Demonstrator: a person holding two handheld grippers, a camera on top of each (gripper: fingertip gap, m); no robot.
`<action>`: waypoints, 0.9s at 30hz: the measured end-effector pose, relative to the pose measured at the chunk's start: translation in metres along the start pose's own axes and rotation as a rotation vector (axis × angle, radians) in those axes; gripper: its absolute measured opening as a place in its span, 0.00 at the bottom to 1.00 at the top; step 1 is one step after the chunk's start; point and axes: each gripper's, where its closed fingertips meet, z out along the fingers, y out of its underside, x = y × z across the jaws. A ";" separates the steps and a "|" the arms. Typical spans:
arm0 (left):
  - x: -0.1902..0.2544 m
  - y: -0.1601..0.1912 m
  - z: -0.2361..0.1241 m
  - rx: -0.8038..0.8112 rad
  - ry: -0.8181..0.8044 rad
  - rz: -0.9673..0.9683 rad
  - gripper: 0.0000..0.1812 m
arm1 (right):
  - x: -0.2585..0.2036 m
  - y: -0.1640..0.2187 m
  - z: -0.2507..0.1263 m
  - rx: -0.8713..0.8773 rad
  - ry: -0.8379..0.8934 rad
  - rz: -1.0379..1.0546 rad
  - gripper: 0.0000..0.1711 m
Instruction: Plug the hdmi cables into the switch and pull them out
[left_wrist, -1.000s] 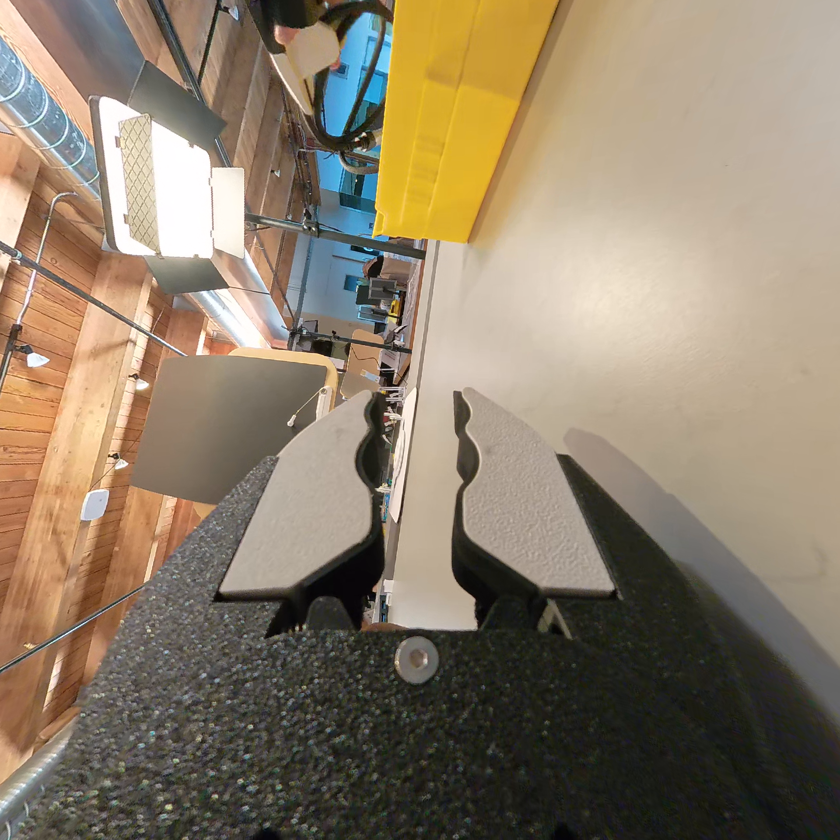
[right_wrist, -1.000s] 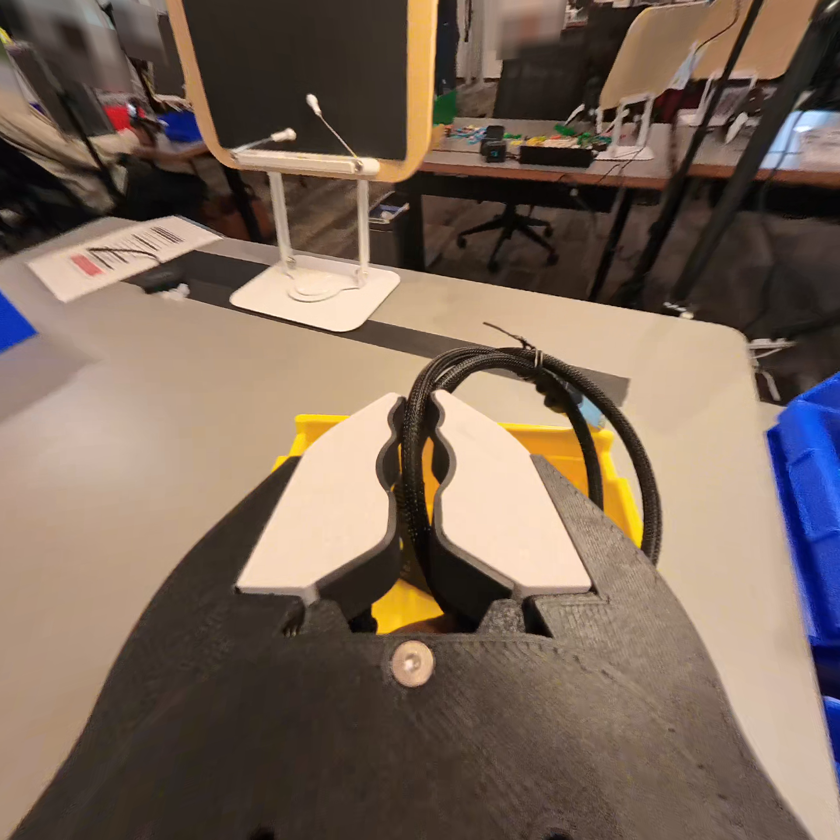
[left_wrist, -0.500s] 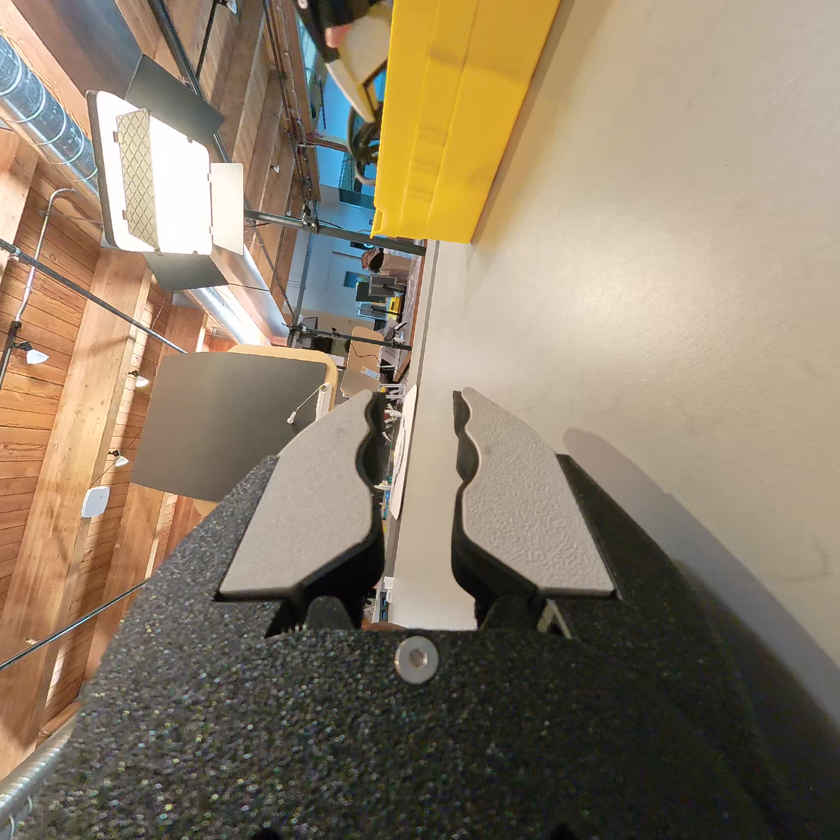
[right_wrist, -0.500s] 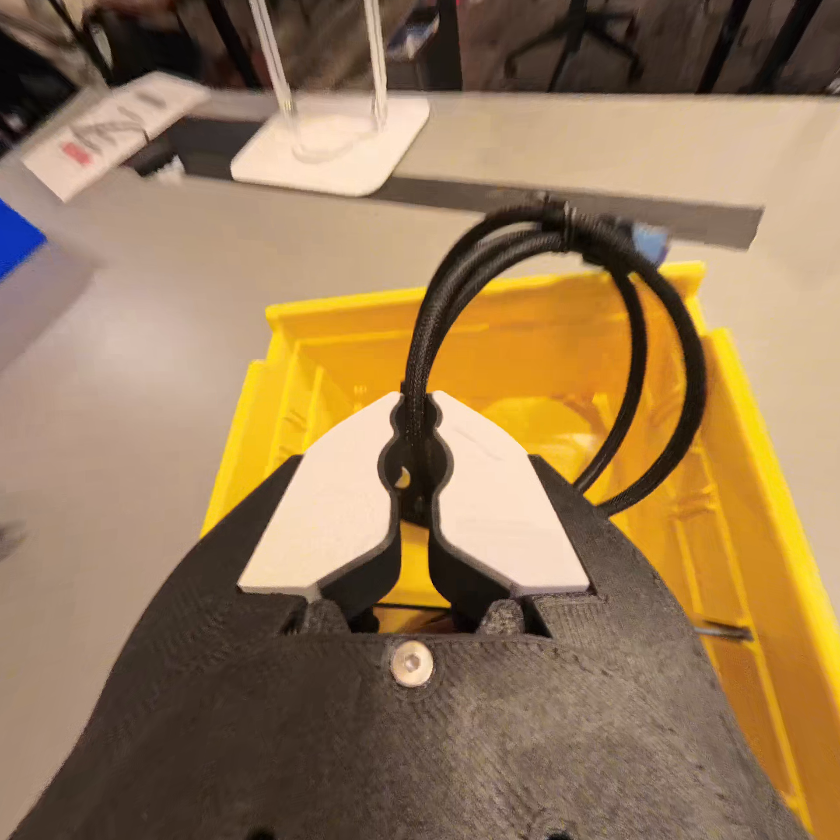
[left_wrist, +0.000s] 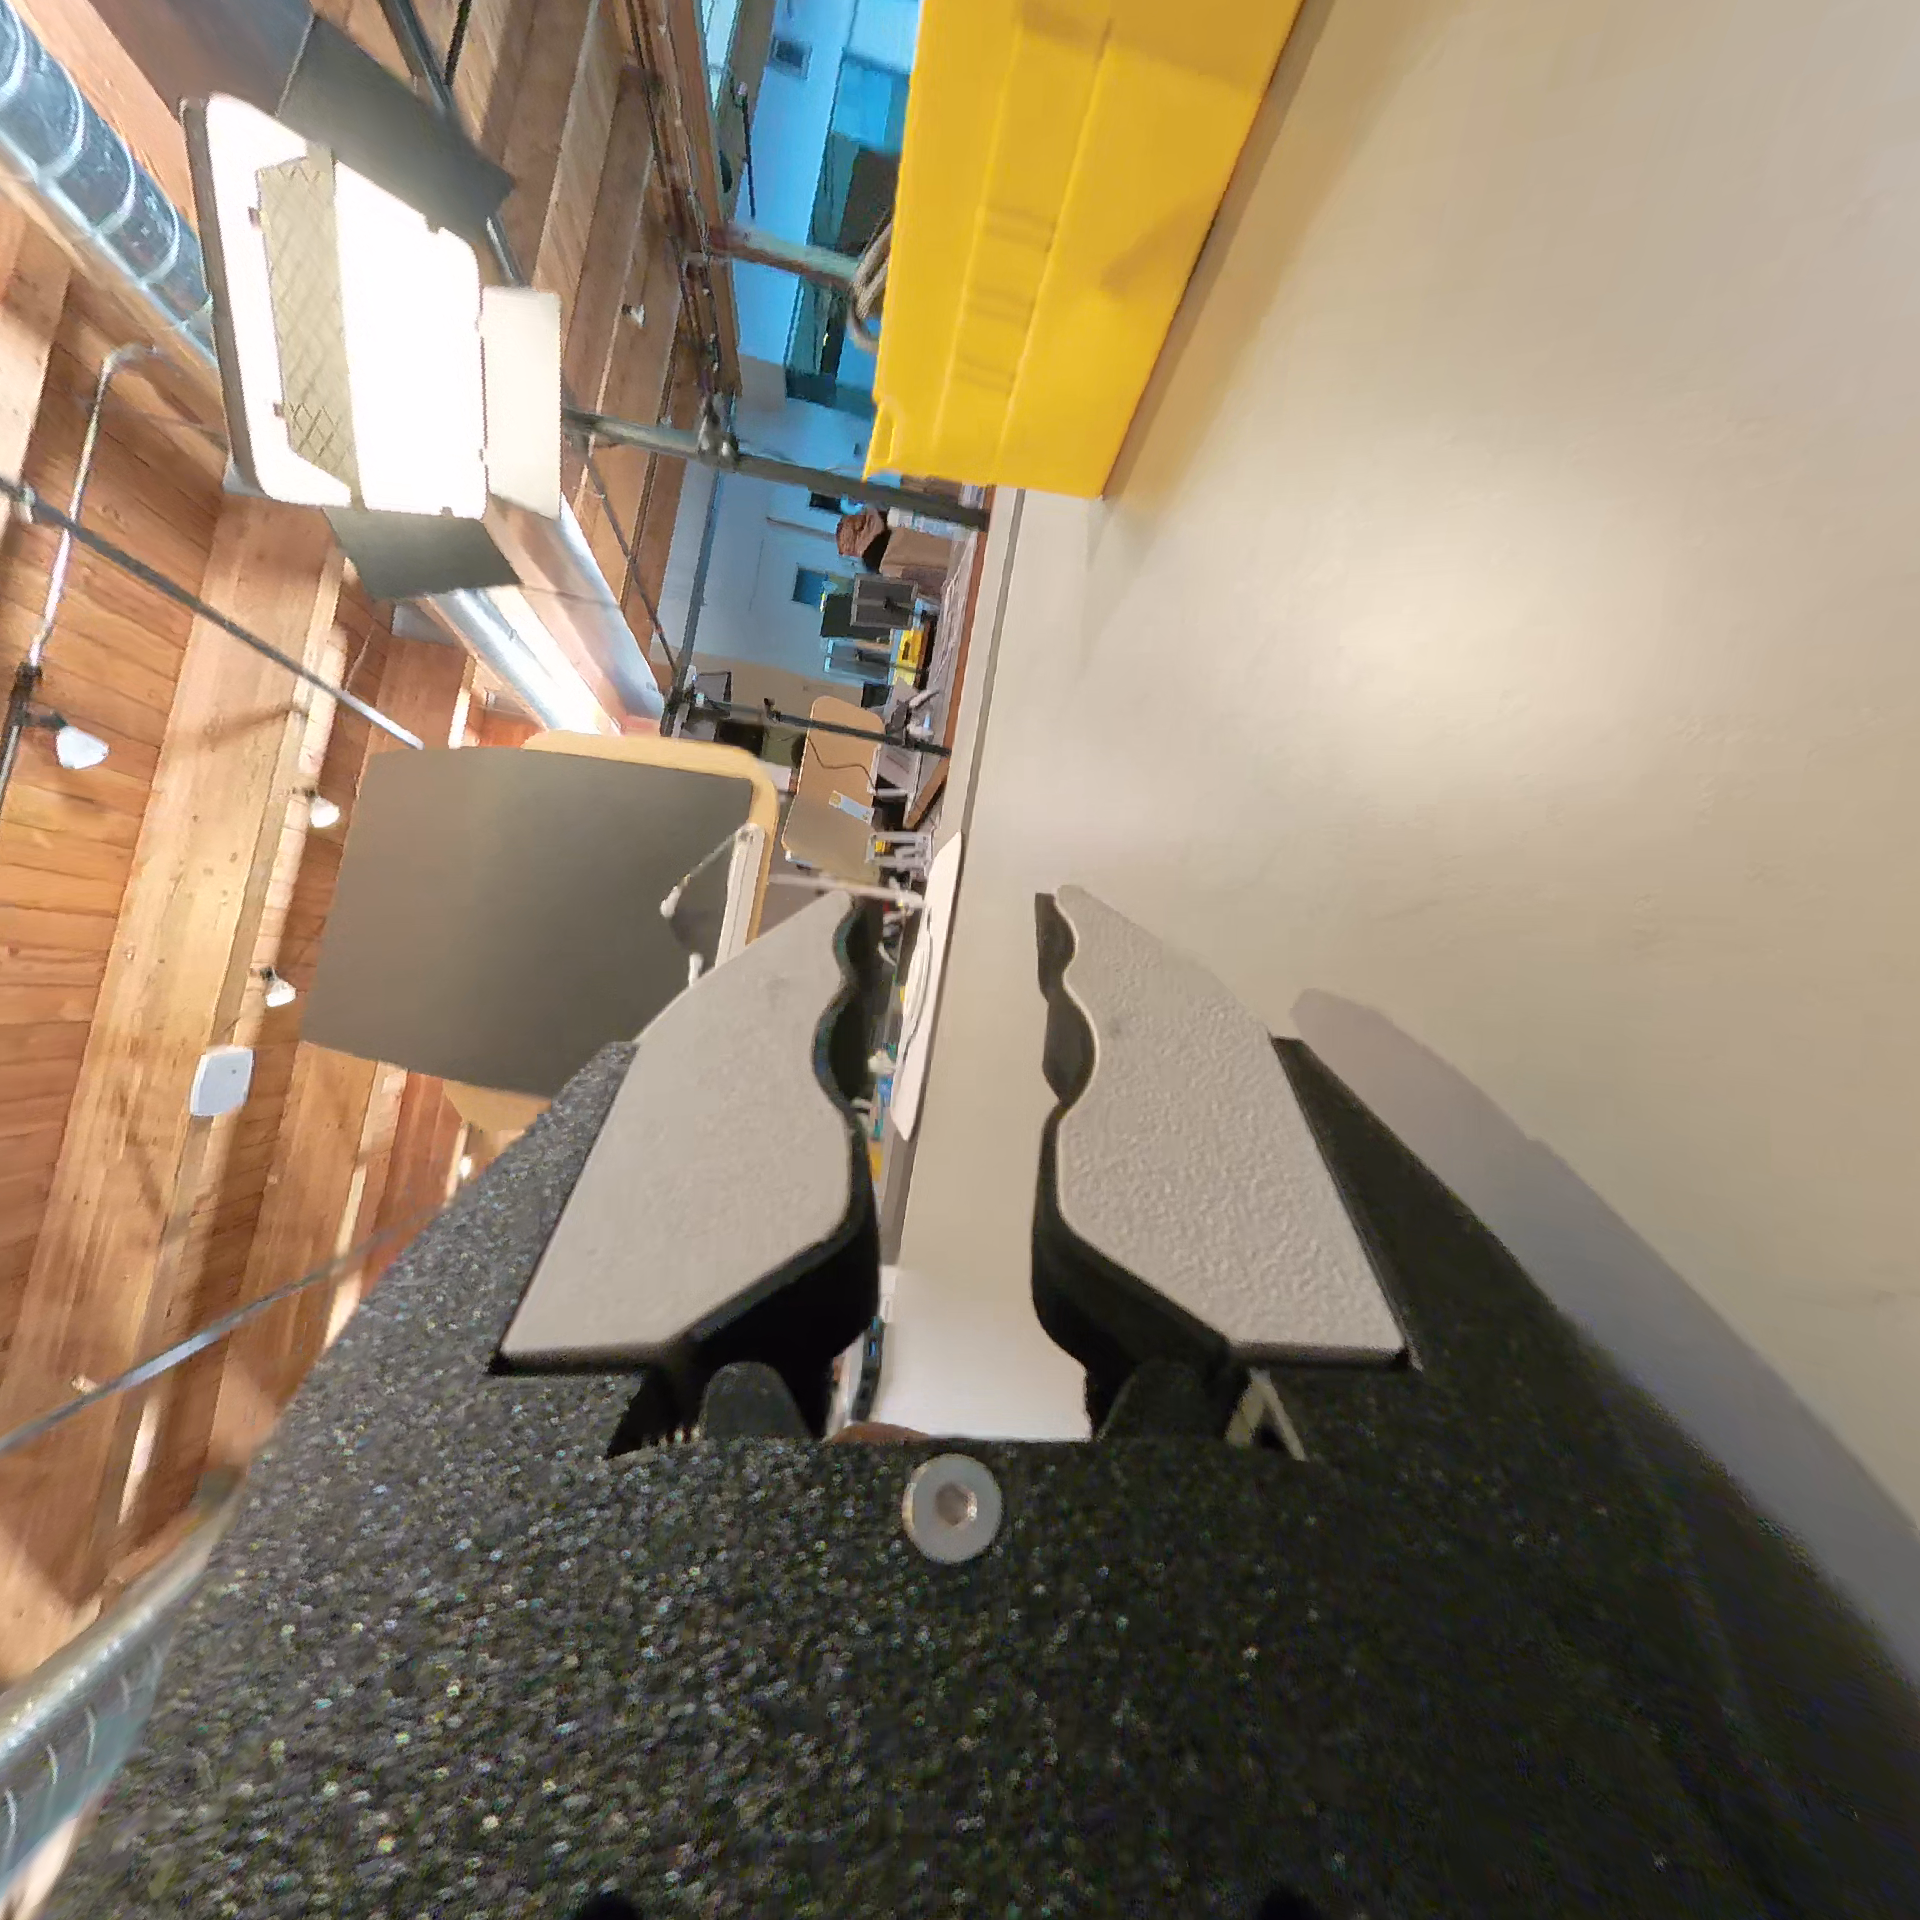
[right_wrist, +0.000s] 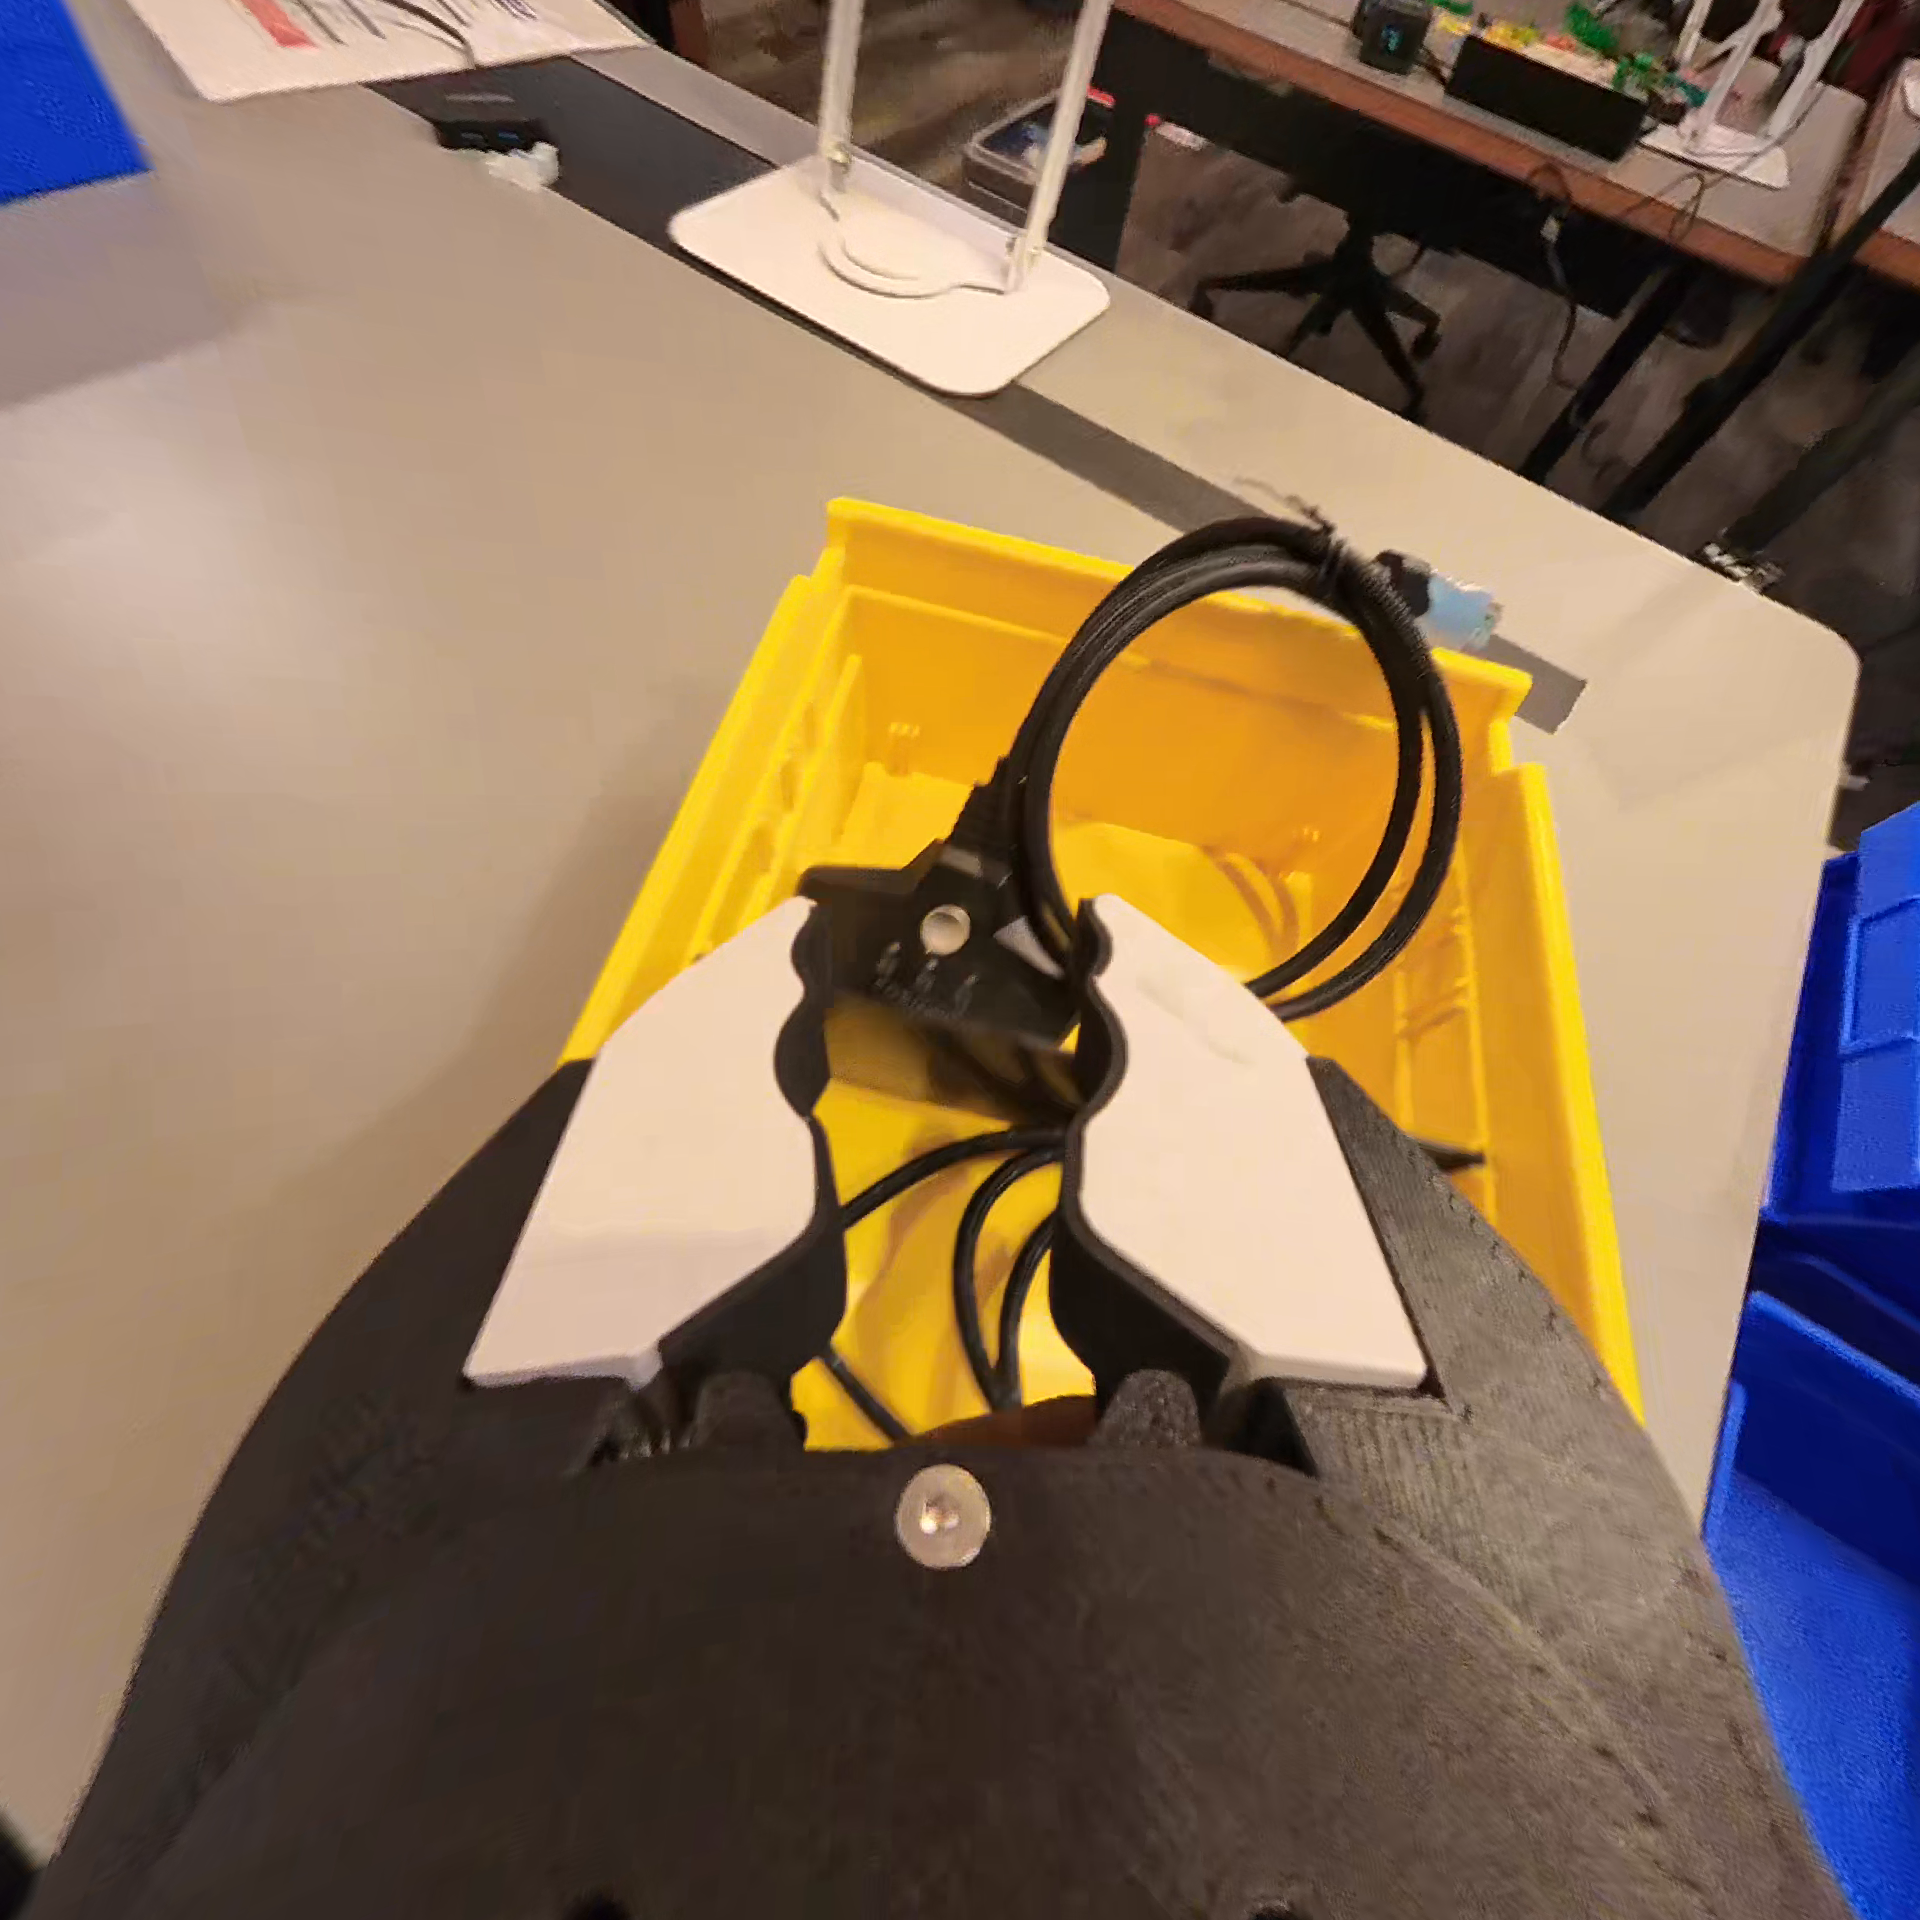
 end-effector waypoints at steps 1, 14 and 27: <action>-0.004 0.006 0.000 -0.029 -0.013 -0.038 0.16 | -0.006 0.005 -0.011 0.013 -0.016 0.002 0.26; -0.078 0.116 -0.112 -0.243 -0.381 -1.016 0.21 | -0.050 0.071 -0.072 0.218 0.006 0.122 0.40; -0.101 0.241 -0.233 -0.502 -0.688 -1.221 0.40 | -0.066 0.053 -0.075 0.198 0.021 0.062 0.54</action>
